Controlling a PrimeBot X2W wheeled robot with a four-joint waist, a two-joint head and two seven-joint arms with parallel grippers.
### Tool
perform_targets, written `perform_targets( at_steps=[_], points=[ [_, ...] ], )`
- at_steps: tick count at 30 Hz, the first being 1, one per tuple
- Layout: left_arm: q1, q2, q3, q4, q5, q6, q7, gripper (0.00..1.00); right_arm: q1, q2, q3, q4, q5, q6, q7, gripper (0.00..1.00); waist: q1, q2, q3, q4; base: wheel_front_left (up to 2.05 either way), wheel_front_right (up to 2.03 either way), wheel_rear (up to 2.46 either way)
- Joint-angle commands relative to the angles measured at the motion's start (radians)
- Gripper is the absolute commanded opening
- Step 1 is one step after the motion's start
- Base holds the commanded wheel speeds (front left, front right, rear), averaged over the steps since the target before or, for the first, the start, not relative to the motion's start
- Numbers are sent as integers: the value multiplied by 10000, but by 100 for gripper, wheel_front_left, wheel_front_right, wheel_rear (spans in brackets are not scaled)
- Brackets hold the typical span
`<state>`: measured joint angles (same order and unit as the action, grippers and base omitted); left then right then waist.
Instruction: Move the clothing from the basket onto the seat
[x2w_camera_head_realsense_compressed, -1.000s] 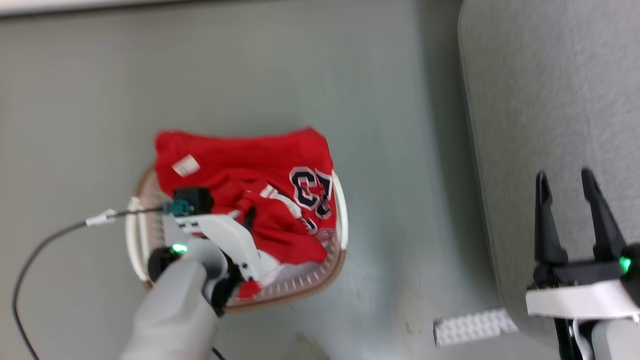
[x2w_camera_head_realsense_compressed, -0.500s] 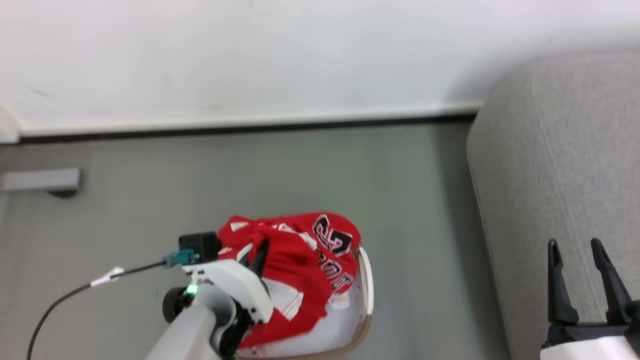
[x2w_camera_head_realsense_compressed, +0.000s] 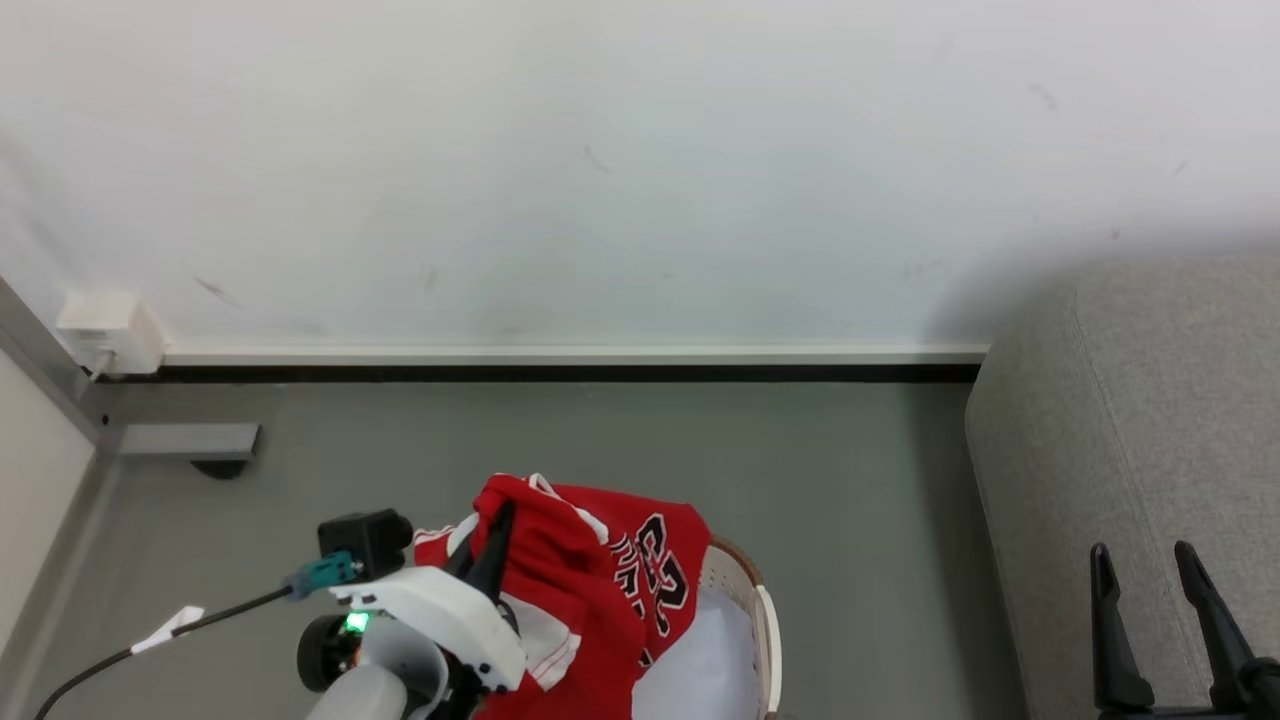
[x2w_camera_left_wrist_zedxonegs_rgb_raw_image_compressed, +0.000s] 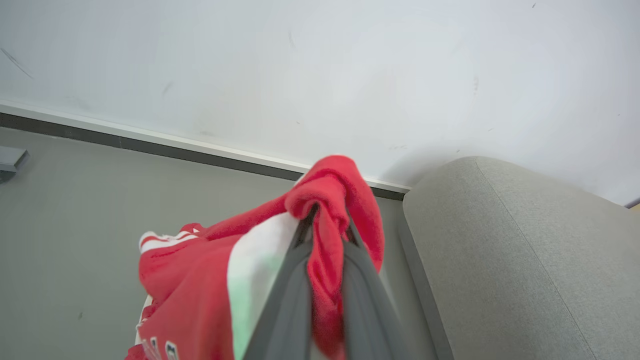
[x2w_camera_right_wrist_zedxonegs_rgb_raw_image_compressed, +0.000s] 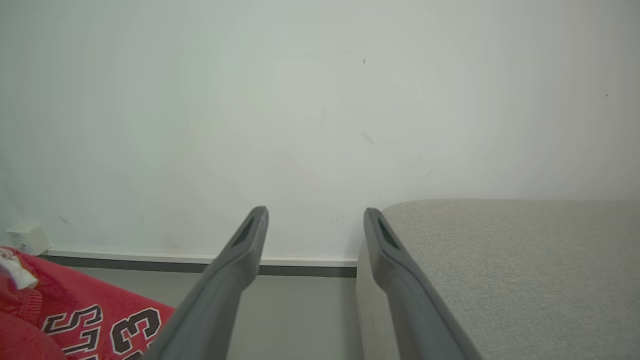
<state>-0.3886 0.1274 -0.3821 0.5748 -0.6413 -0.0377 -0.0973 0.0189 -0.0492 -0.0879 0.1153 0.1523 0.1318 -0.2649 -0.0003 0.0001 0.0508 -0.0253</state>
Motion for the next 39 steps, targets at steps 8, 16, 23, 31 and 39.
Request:
perform_targets(
  at_steps=[8,16,23,31,39],
  points=[
    [957,440,79,-2091,163,677,166,0,451,-22,100,73,-4,-21,6,100,3,-1,-628,102,0,0,0],
    [1515,806,172,-3209,142,1097,547,0,568,-25,-31,23,-35,-21,7,100,3,-1,-979,-47,0,0,0],
    [1683,992,209,-3715,114,1294,732,0,622,-24,-67,-10,-2,-21,7,100,3,-1,-985,-129,0,0,0],
    [1727,1083,211,-3972,98,1387,792,0,630,-24,-74,-9,39,-21,7,100,3,-1,-947,-160,0,0,0],
    [1591,1147,170,-4094,102,1430,854,0,568,-24,-39,-36,49,-21,8,100,3,-1,-907,-193,0,0,0]
  ],
)
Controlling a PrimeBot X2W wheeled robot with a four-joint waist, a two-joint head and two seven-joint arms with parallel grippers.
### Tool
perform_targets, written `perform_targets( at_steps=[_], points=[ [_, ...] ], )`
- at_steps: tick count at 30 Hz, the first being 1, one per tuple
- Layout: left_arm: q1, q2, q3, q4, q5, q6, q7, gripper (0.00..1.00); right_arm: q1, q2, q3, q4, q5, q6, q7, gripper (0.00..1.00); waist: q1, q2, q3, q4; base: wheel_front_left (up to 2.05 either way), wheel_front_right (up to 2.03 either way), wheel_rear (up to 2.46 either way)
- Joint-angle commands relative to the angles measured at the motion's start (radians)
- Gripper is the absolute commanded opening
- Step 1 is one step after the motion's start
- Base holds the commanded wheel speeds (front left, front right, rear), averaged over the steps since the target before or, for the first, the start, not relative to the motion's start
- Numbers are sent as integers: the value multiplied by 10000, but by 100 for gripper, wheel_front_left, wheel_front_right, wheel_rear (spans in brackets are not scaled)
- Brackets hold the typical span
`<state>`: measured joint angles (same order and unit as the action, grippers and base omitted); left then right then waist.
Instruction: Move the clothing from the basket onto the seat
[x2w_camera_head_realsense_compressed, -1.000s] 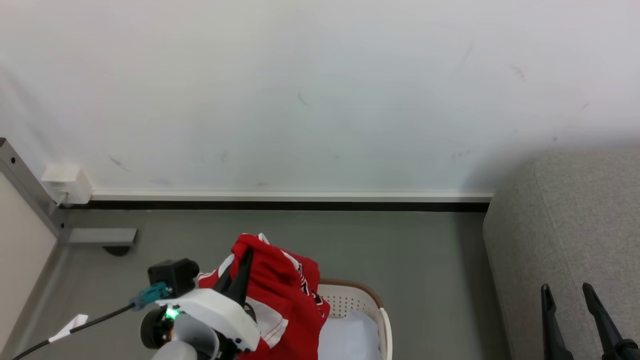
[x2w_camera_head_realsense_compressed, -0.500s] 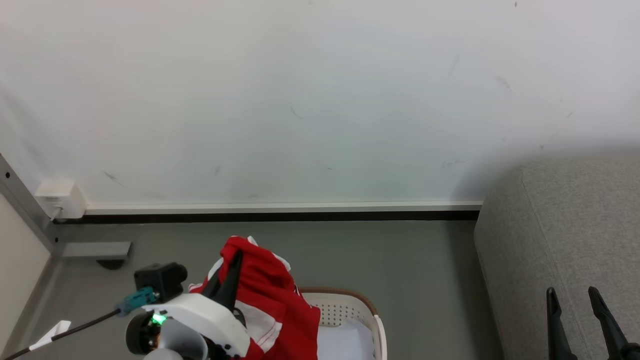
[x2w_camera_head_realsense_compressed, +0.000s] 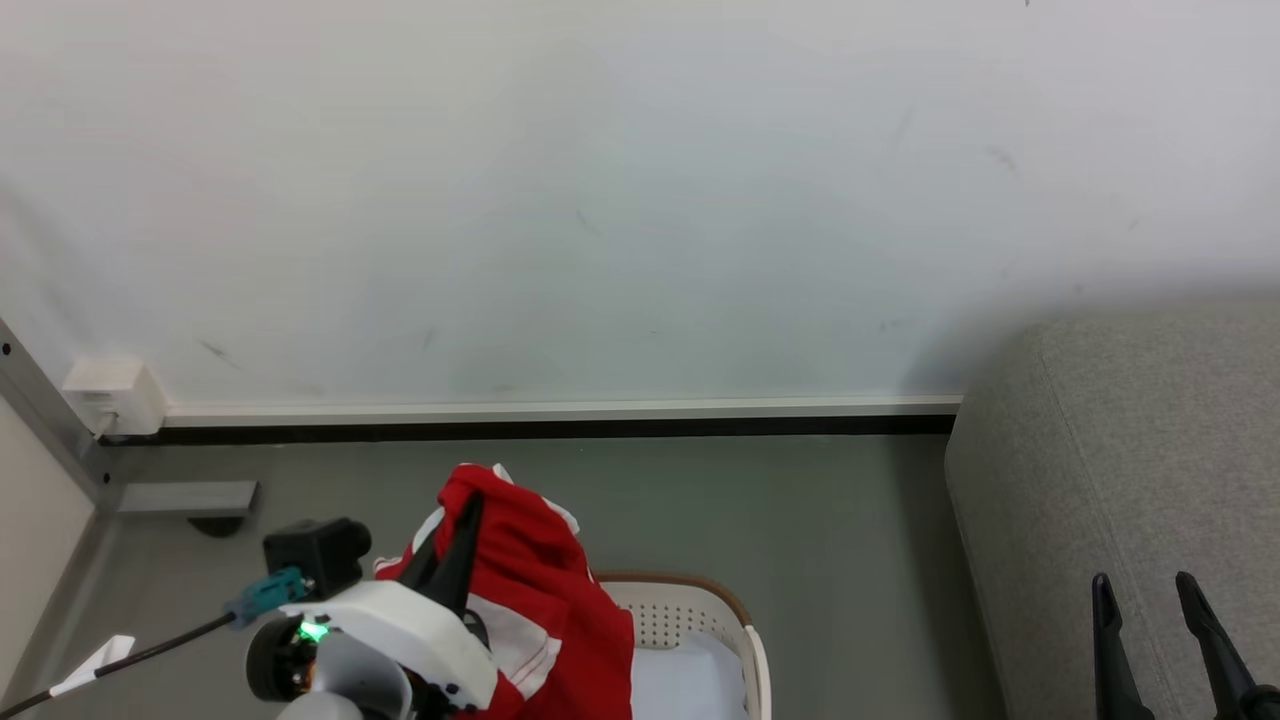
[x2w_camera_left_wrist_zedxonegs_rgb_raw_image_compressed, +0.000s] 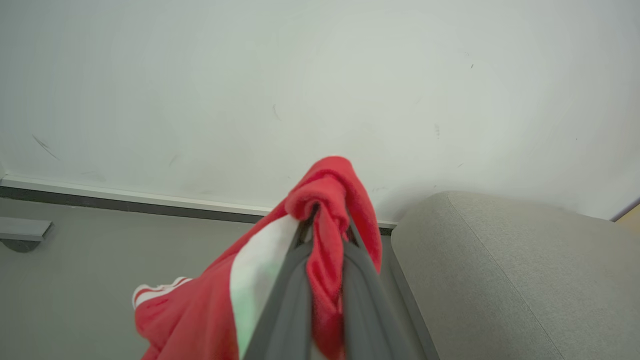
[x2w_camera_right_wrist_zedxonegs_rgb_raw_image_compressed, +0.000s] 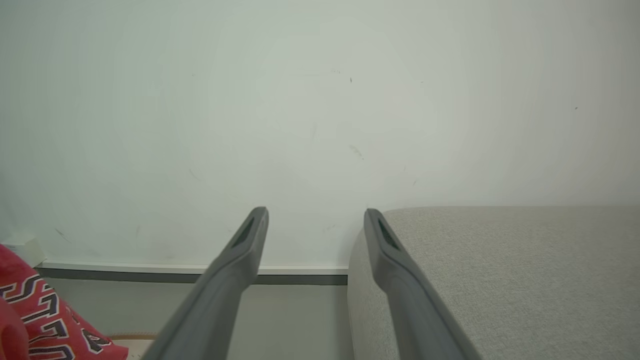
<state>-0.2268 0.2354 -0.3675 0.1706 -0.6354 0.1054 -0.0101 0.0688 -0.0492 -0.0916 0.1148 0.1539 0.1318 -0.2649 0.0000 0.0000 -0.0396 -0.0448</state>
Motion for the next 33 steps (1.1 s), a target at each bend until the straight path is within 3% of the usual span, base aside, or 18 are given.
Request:
perform_targets(
  at_steps=[1,7,12,17,25,33],
  points=[
    [-61,78,18,-62,47,-5,-7,0,56,-24,7,-31,34,-21,8,100,0,0,6,-4,0,0,0],
    [-386,167,-157,-199,202,-127,85,0,-164,-22,283,-205,38,-21,8,100,0,0,80,-48,0,0,0],
    [-892,147,-496,-465,443,-333,324,0,-590,-158,1177,-626,-92,-21,8,100,0,0,175,-74,0,0,0],
    [-1506,3,-953,-683,557,-603,616,0,-1414,-907,2931,-771,301,-21,8,100,0,0,252,-131,0,0,0],
    [-2281,-410,-1866,-338,883,-1157,905,0,-3328,-2745,6426,-190,1483,-21,56,100,0,0,311,-223,0,0,0],
    [-2747,-906,-2858,-148,1114,-1742,905,0,-4725,-3958,8473,159,2584,-21,428,100,0,0,330,-155,0,0,0]
  ],
)
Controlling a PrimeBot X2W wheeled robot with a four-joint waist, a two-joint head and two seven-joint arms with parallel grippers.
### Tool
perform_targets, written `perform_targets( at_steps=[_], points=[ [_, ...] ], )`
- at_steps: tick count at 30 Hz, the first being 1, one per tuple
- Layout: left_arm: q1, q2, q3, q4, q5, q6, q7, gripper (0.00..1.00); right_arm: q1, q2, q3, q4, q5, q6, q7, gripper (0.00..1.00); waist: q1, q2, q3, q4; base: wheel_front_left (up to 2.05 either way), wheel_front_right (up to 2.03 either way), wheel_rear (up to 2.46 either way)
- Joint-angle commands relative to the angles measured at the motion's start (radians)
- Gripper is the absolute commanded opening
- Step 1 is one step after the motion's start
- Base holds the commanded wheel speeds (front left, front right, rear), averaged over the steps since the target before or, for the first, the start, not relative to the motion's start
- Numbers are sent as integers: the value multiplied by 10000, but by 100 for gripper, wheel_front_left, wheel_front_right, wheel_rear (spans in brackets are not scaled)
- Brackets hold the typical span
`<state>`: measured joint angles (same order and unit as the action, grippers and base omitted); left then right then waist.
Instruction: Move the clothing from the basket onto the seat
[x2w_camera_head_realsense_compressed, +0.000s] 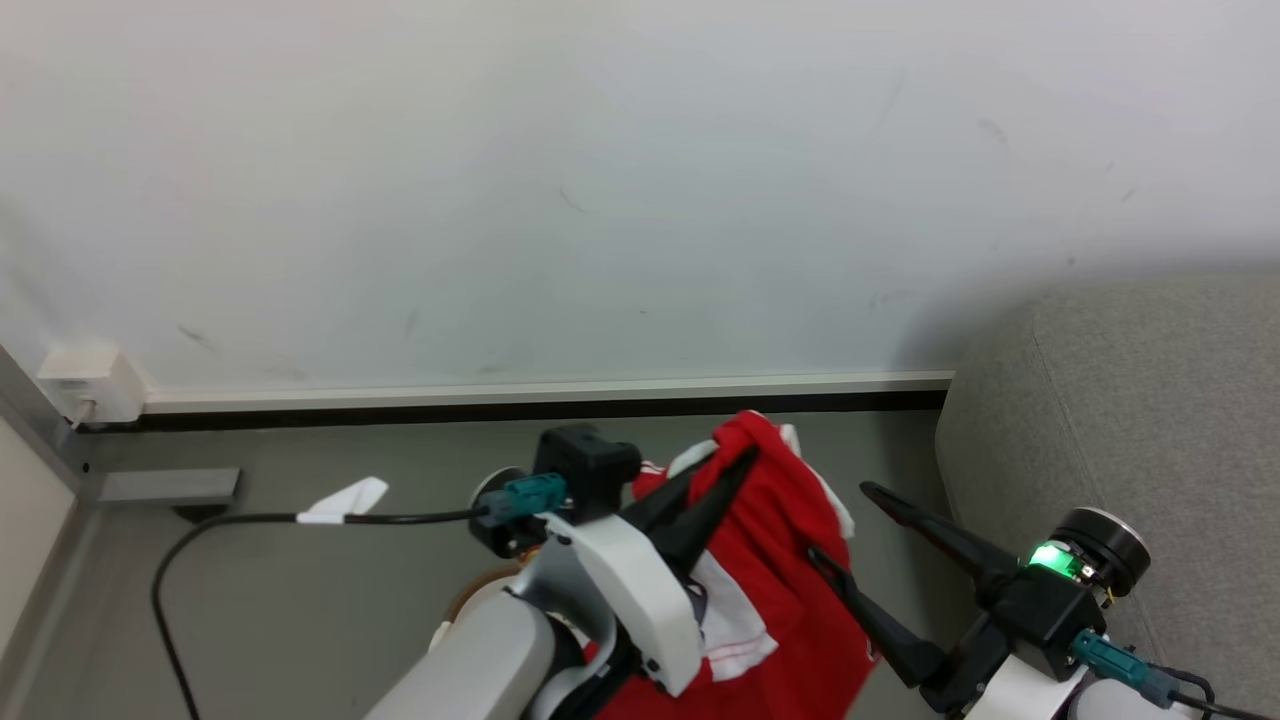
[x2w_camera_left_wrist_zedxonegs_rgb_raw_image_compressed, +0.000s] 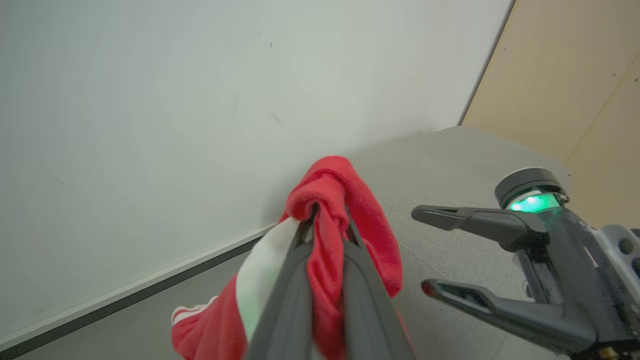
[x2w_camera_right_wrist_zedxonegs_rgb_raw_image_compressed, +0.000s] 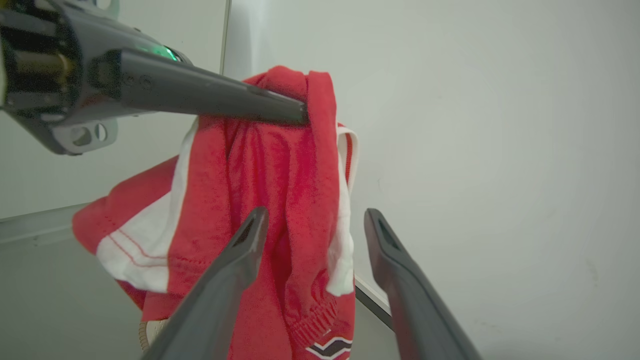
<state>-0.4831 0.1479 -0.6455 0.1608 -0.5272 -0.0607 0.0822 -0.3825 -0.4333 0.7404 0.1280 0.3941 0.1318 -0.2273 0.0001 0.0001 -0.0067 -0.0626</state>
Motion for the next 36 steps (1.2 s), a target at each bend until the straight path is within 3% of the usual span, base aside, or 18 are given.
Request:
perform_targets(
  at_steps=[1,15,29,30,31,33,36],
  points=[
    [-219,-75,-199,-84,48,-151,-8,0,-336,-238,366,35,303,-23,104,100,-1,-1,1,37,0,0,0],
    [-454,-210,-1242,-822,-321,-583,1,0,-1327,-1171,1791,199,1767,-23,276,100,-1,-1,-136,138,0,0,0],
    [-794,-147,-1919,-891,-1013,-707,-283,0,-1880,-953,2807,654,2840,-23,-21,98,-1,-1,-208,55,0,0,0],
    [-826,-158,-1944,-874,-1051,-708,-306,0,-1893,-892,2853,710,2966,-23,-48,51,-1,-1,-207,51,0,0,0],
    [-845,-167,-1972,-862,-1112,-711,-340,0,-1904,-830,2903,766,3090,-21,-68,44,-1,-1,-210,47,0,0,0],
    [-862,-180,-2017,-825,-1200,-715,-395,0,-1932,-740,2957,883,3246,-21,-119,0,-1,-1,-218,27,0,0,0],
    [-880,-140,-2070,-721,-1314,-709,-481,0,-1961,-624,3031,1058,3403,-23,-205,0,-1,-1,-225,2,0,0,0]
  ],
)
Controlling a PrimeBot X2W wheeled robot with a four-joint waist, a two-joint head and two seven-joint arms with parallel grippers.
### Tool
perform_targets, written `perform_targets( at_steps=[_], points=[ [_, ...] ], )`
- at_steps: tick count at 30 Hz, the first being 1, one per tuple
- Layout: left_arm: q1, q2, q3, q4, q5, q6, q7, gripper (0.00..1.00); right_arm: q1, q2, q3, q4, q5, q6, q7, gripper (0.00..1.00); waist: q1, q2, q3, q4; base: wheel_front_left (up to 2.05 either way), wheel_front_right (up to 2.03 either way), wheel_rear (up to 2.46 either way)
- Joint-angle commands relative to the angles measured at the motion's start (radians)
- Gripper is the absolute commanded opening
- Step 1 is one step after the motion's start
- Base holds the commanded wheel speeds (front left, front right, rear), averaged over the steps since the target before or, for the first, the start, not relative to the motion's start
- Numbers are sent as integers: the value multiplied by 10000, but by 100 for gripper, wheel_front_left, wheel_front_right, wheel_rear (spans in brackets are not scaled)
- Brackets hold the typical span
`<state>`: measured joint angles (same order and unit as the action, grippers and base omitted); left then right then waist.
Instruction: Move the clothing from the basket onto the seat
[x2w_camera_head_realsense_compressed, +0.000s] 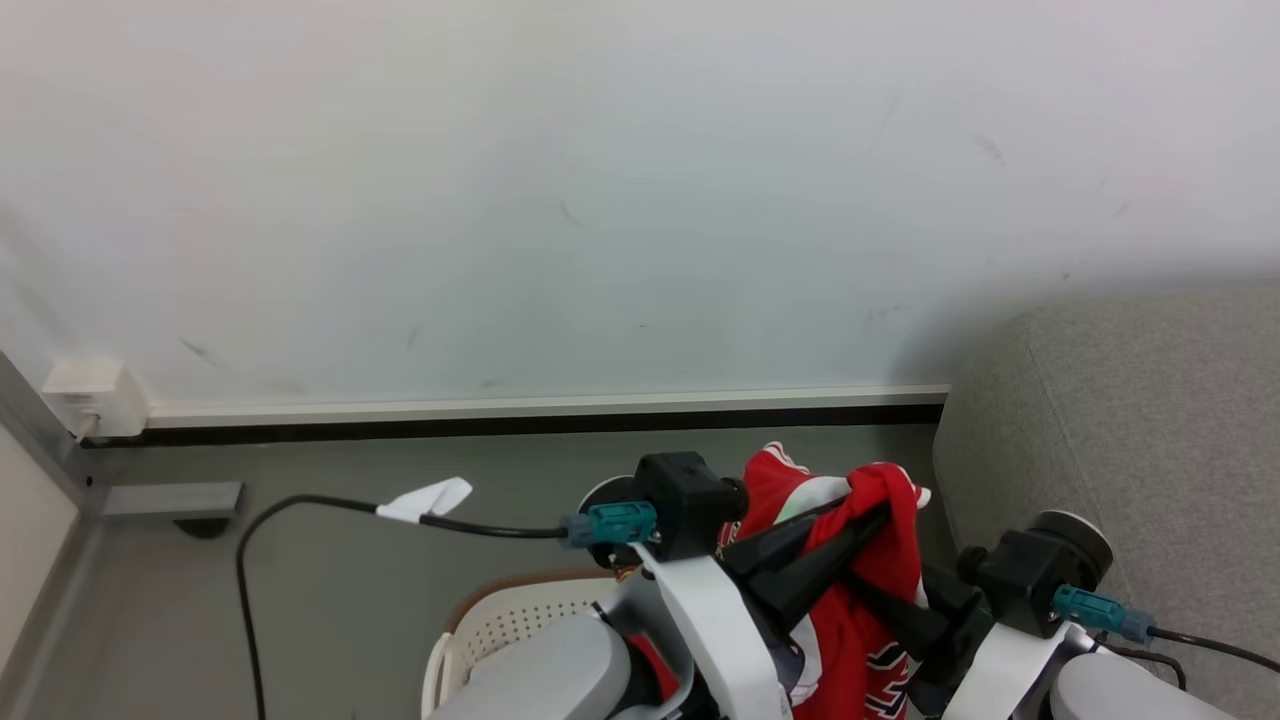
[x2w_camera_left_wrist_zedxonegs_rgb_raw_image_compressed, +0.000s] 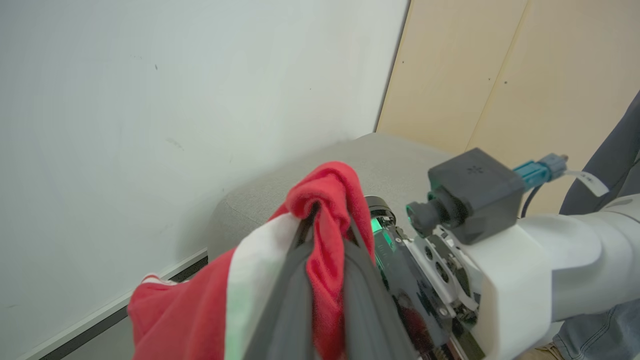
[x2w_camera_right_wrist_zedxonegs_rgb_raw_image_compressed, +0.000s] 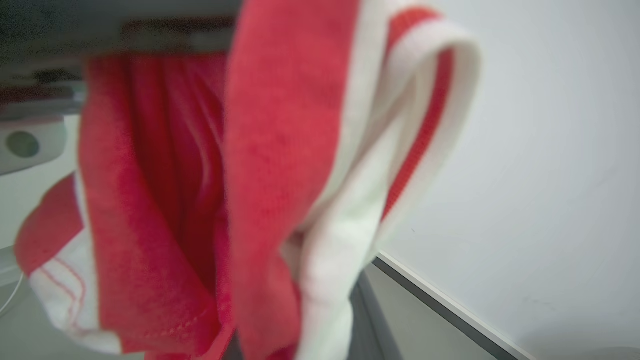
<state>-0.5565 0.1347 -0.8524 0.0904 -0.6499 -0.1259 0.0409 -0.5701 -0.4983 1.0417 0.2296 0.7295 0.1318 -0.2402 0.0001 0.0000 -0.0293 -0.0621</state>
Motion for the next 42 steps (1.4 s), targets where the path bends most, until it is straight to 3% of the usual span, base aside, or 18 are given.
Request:
perform_targets(
  at_steps=[1,6,7,9,10,11,12,29,42],
  points=[
    [-145,20,-1,43,-98,-58,-115,0,-92,66,52,76,87,-21,-91,0,-1,0,1,-12,0,0,0],
    [-143,98,49,344,-7,0,-299,0,-126,86,55,184,289,-21,-182,0,-1,0,8,-52,0,0,0],
    [-144,130,71,499,79,63,-396,7,-135,49,-8,217,351,-23,-203,0,-1,0,14,-74,0,0,0],
    [-117,138,79,662,126,103,-500,39,-98,24,-109,253,391,-21,-216,0,-1,0,8,-93,0,0,0],
    [-94,140,79,730,148,104,-536,60,-51,20,-185,275,400,-21,-234,0,-1,0,-1,-102,0,0,0],
    [-80,146,79,798,181,111,-600,90,2,15,-277,300,392,-21,-248,0,-1,0,-5,-112,0,0,0],
    [-62,140,84,865,177,137,-620,100,54,10,-336,312,361,-21,-257,0,-1,0,-4,-117,0,0,0],
    [8,211,31,1356,314,316,-989,100,896,-220,-1753,21,-282,-22,-267,0,-1,0,-4,-351,0,0,0],
    [96,259,-78,1632,320,437,-1099,100,1279,-517,-2530,-317,-536,-22,-267,0,-1,0,120,-1242,0,0,0]
  ],
)
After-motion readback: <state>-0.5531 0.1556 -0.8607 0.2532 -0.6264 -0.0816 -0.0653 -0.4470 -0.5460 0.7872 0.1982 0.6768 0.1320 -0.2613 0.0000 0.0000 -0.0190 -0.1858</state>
